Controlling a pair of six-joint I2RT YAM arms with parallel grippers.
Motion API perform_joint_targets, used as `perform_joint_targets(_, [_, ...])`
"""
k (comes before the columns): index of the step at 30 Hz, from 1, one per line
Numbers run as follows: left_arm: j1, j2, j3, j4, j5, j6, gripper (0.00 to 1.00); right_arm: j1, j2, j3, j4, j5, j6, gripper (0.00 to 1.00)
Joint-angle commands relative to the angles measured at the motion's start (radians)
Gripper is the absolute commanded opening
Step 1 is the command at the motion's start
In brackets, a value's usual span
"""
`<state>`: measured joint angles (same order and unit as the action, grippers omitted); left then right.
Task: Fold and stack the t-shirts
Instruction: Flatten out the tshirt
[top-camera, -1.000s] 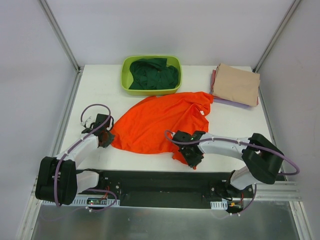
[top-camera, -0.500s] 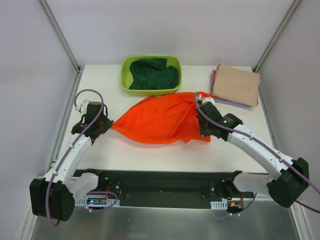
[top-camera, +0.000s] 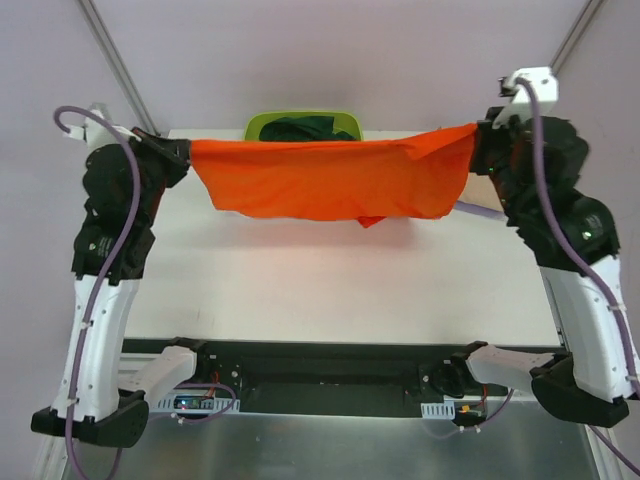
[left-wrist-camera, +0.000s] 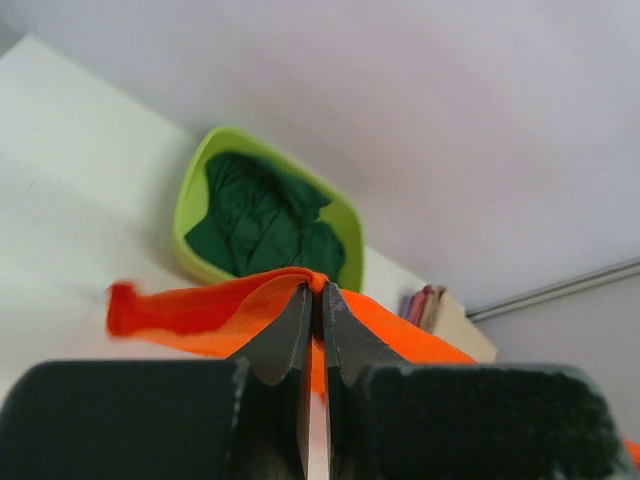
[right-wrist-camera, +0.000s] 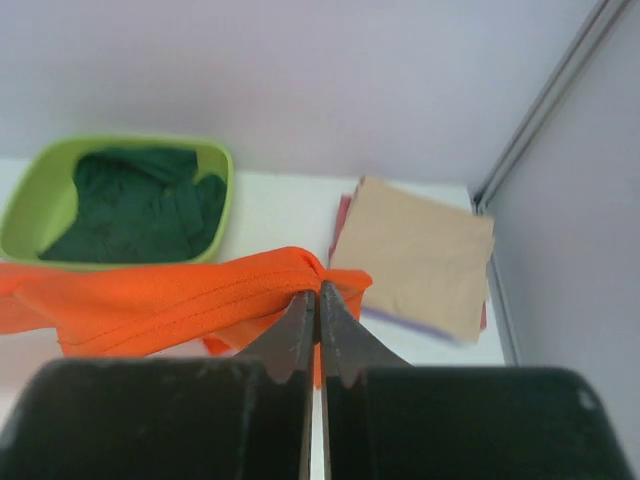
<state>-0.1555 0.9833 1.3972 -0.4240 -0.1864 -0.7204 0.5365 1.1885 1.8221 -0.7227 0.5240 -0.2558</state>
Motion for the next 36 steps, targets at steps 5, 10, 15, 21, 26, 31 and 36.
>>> perform_joint_targets(5, [0.007, -0.126, 0.261, 0.01, 0.151, 0.173, 0.0, -0.001, -0.095, 0.316, -0.076, -0.128, -0.178, 0.0])
perform_joint_targets(10, [0.007, -0.189, 0.358, 0.008, 0.223, 0.191, 0.0, -0.001, -0.171, 0.399, -0.11, -0.369, -0.178, 0.0])
perform_joint_targets(15, [0.007, -0.207, 0.425, 0.008, 0.329, 0.18, 0.0, -0.001, -0.222, 0.431, -0.1, -0.482, -0.171, 0.0])
perform_joint_targets(21, [0.007, -0.181, 0.407, 0.005, 0.294, 0.184, 0.0, -0.001, -0.202, 0.384, -0.07, -0.409, -0.204, 0.0])
perform_joint_targets(26, [0.007, -0.065, 0.31, 0.007, 0.229, 0.19, 0.0, -0.001, -0.081, 0.269, -0.005, -0.132, -0.313, 0.0])
perform_joint_targets(31, [0.007, 0.13, 0.146, 0.001, 0.089, 0.197, 0.0, -0.134, 0.142, 0.135, 0.065, -0.146, -0.358, 0.0])
perform_joint_targets(36, [0.034, 0.459, 0.027, 0.005, 0.06, 0.197, 0.0, -0.247, 0.428, 0.033, 0.092, -0.358, -0.309, 0.01])
